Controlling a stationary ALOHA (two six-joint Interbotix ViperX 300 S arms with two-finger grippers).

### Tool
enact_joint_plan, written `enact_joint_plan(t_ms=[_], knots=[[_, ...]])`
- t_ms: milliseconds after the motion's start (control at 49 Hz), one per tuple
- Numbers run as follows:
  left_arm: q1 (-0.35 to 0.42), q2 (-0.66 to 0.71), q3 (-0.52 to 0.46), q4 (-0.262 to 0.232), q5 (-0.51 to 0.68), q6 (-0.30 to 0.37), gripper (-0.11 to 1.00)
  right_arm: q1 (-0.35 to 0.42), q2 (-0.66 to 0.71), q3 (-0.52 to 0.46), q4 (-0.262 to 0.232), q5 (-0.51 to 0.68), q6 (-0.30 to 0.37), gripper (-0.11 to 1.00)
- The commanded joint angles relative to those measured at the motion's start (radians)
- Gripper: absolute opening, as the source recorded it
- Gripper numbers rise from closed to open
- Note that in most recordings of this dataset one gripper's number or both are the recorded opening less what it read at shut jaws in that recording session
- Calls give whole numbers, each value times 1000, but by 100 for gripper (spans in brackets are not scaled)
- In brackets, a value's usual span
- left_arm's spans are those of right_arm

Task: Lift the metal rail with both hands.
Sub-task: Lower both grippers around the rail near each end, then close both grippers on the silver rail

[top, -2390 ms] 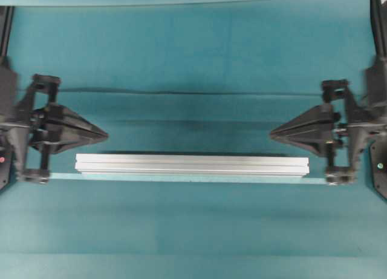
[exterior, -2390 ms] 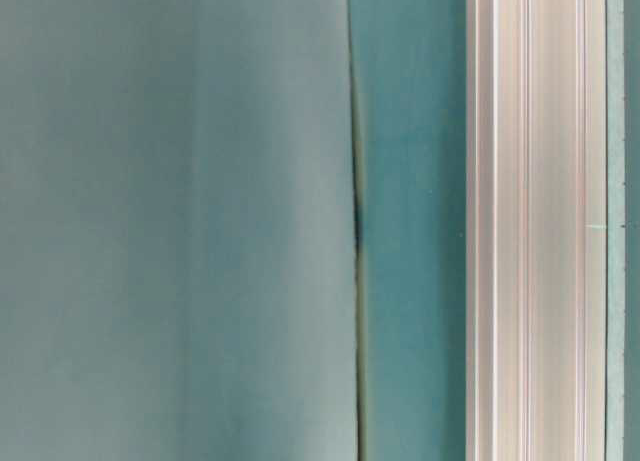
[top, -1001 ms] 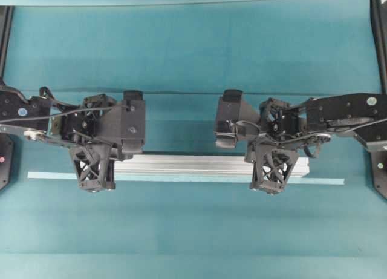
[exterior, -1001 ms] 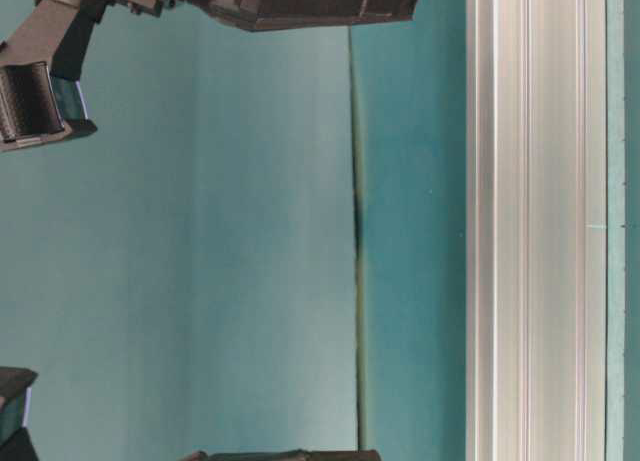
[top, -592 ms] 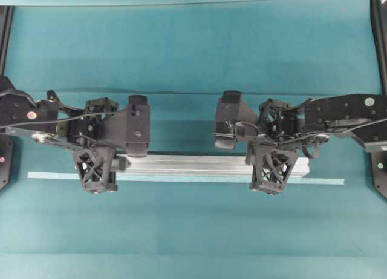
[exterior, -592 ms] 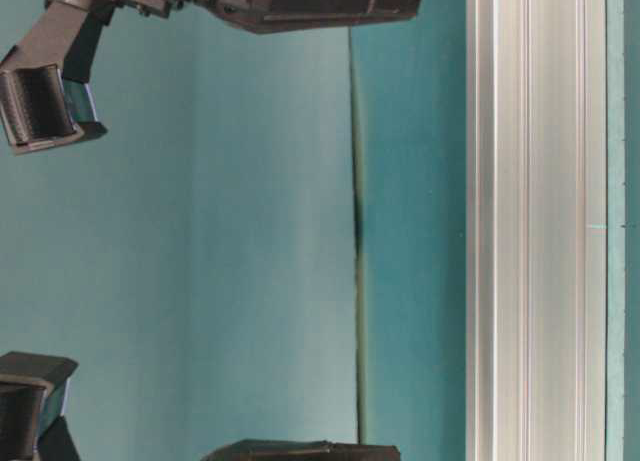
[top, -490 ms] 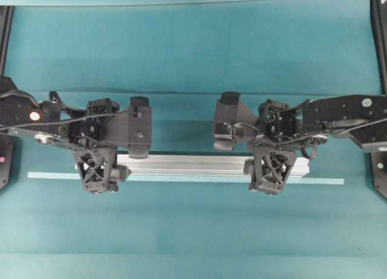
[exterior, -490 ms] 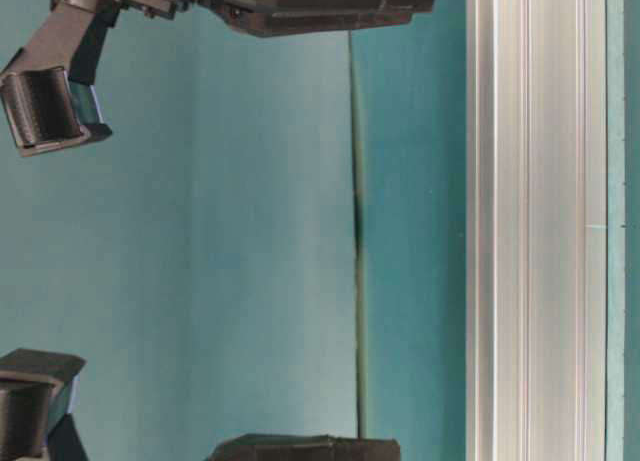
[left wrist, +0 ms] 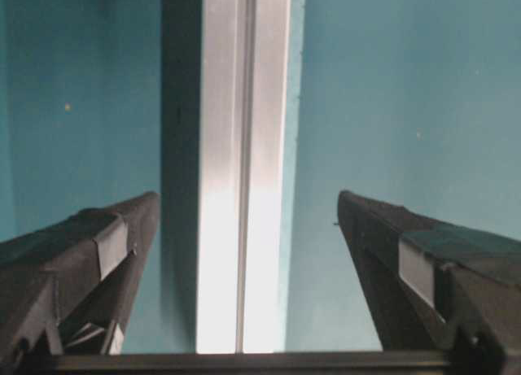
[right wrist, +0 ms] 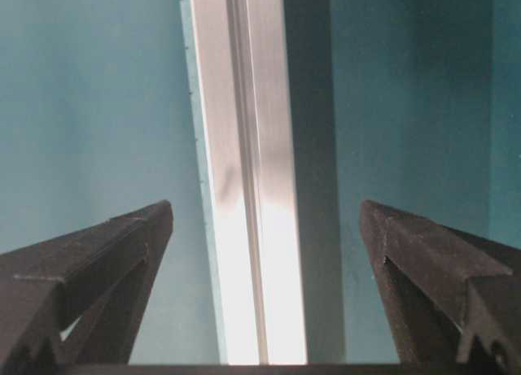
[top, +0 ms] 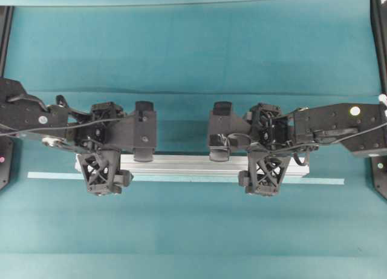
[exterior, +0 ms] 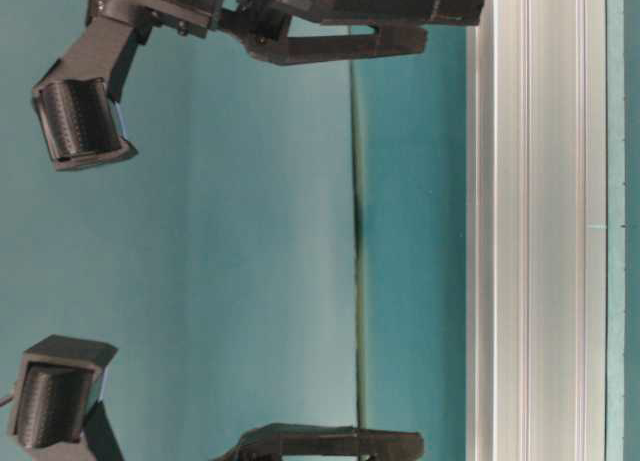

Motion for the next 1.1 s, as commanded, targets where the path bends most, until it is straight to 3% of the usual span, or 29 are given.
enact_joint_plan(t_ms=[0,449,1083], knots=[[-3,6,-5,2,-25,-2,98,2,17,5,-3,-11,-11,96],[-2,123,17,2,-153,0,98,2,75,86,-3,-135,-12,96],[8,186,23,3,-190,2,98,-3,97,114,-3,-176,-21,96]])
